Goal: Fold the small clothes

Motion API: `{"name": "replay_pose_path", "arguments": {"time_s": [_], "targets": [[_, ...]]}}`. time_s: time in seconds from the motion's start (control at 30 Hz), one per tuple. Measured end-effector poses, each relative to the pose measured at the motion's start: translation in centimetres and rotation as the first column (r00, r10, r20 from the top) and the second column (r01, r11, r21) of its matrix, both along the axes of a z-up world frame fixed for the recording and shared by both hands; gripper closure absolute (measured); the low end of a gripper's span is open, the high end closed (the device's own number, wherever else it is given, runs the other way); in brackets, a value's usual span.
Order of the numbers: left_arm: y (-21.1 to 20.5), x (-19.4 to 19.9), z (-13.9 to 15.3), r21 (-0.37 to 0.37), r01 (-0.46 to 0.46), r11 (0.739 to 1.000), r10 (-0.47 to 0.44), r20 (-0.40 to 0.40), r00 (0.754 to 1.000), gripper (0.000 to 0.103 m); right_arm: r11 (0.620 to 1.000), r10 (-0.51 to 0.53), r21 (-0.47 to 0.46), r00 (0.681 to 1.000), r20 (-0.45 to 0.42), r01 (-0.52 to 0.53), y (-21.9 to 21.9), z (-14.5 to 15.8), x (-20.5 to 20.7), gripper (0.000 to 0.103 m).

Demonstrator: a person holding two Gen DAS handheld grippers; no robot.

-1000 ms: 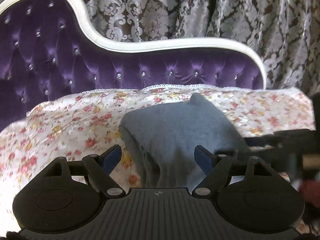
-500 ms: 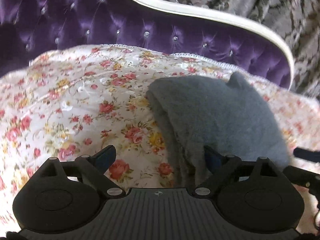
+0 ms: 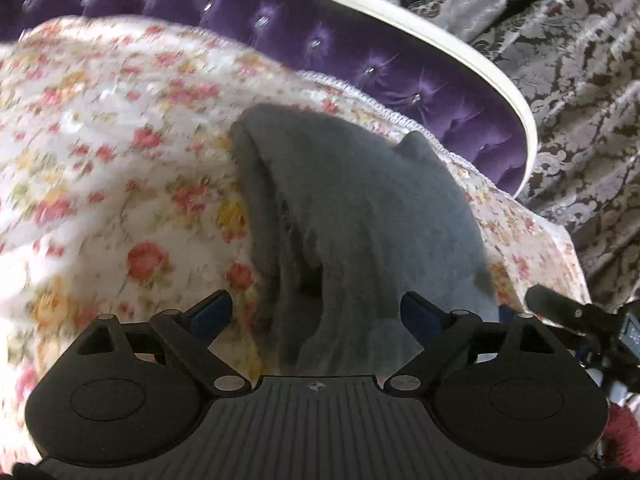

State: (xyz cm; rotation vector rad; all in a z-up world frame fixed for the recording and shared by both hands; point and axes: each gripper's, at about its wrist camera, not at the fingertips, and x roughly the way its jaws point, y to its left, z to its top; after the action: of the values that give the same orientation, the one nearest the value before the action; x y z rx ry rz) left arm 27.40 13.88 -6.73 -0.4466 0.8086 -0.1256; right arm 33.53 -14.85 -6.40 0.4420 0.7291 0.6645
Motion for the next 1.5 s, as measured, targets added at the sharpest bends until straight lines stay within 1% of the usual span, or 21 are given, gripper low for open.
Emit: {"name": "replay_pose_path", "arguments": {"time_s": [0.17,0.3,0.37,0.43,0.47,0.5,0.53,0.57,0.6,0.63,0.67,0.7,0.83,0.93,1.1,1.23,1.3,1.37,1.43,1.47,1.5], "targets": [[-0.3,1.8,-0.2,-0.018,0.041,0.999,-0.041,0.021,0.999,0.011,0.998,0.033,0.046,0.997,-0.069,-0.030,0.1,-2.3,1.3,0.000],[-0.7,3.4,-0.4,-0.029,0.058,0.998,-0.057,0.032,0.998,0.011,0.991,0.064,0.118,0.996,-0.066,-0.056,0.2,-3.0,2.1,0.000],[-0.7,3.9,-0.5,-0.053,0.061,0.997,-0.059,0.037,0.998,0.011,0.984,0.085,0.160,0.994,-0.068,-0.073,0.5,-3.2,2.8,0.000],[-0.5,4.3,-0.6,-0.086,0.058,0.995,-0.055,0.032,0.998,0.013,0.980,0.109,0.173,0.992,-0.062,-0.097,1.1,-3.3,3.4,0.000],[-0.2,4.5,-0.5,-0.107,0.051,0.993,-0.048,0.027,0.998,0.026,0.980,0.119,0.169,0.991,-0.060,-0.108,1.4,-3.3,3.6,0.000],[0.2,4.5,-0.6,-0.134,0.044,0.990,-0.042,0.018,0.999,0.051,0.980,0.127,0.163,0.990,-0.059,-0.116,1.7,-3.3,3.8,0.000],[0.6,4.6,-0.8,-0.174,0.037,0.984,-0.038,-0.001,0.999,0.061,0.979,0.138,0.161,0.989,-0.060,-0.127,1.8,-3.3,3.9,0.000],[1.1,4.8,-1.2,-0.235,0.035,0.971,-0.042,-0.023,0.999,0.068,0.977,0.147,0.163,0.987,-0.062,-0.135,1.9,-3.2,3.9,0.000],[1.4,4.8,-1.5,-0.275,0.029,0.961,-0.041,-0.038,0.998,0.070,0.975,0.157,0.169,0.985,-0.066,-0.144,1.7,-3.2,3.8,0.007],[1.4,4.6,-1.5,-0.284,0.030,0.958,-0.044,-0.044,0.998,0.071,0.975,0.158,0.171,0.984,-0.076,-0.144,1.5,-3.2,3.7,0.022],[1.3,4.4,-1.3,-0.279,0.040,0.959,-0.054,-0.044,0.998,0.071,0.978,0.153,0.160,0.984,-0.096,-0.136,1.4,-3.3,3.7,0.053],[1.0,4.0,-1.1,-0.275,0.049,0.960,-0.064,-0.046,0.997,0.072,0.984,0.136,0.128,0.984,-0.118,-0.120,1.2,-3.3,3.5,0.058],[-0.2,1.5,0.1,-0.287,0.095,0.953,-0.116,-0.058,0.992,0.072,0.991,0.108,0.095,0.986,-0.128,-0.096,0.6,-2.3,1.6,0.058],[-1.4,-1.6,0.9,-0.294,0.136,0.946,-0.161,-0.062,0.985,0.072,0.993,0.088,0.085,0.986,-0.142,-0.076,-0.6,-0.9,-1.3,0.058],[-4.1,-7.9,1.4,-0.287,0.215,0.933,-0.241,-0.056,0.969,0.072,0.997,0.077,0.042,0.985,-0.153,-0.072,-2.8,0.9,-8.2,0.058],[-5.6,-13.1,1.4,-0.273,0.253,0.928,-0.275,-0.046,0.960,0.072,0.998,0.063,0.025,0.980,-0.188,-0.059,-4.5,1.0,-14.3,0.057],[-5.8,-15.2,0.9,-0.269,0.249,0.931,-0.269,-0.042,0.962,0.072,0.998,0.060,0.006,0.978,-0.197,-0.060,-5.2,0.7,-17.3,0.056],[-5.6,-16.6,0.4,-0.265,0.222,0.938,-0.241,-0.040,0.970,0.070,0.998,0.054,-0.012,0.976,-0.210,-0.058,-5.4,0.3,-19.4,0.053],[-5.3,-17.7,0.1,-0.211,0.187,0.959,-0.196,-0.020,0.980,0.066,0.998,0.037,-0.040,0.976,-0.215,-0.047,-5.4,-0.2,-21.1,0.048],[-5.0,-18.2,-0.1,-0.179,0.165,0.970,-0.170,-0.014,0.985,0.063,0.997,0.022,-0.063,0.979,-0.204,-0.036,-5.3,-0.3,-21.9,0.046],[-4.7,-18.4,-0.2,-0.162,0.141,0.977,-0.145,-0.013,0.989,0.060,0.995,0.004,-0.094,0.984,-0.180,-0.021,-5.3,-0.5,-22.7,0.044]]}}
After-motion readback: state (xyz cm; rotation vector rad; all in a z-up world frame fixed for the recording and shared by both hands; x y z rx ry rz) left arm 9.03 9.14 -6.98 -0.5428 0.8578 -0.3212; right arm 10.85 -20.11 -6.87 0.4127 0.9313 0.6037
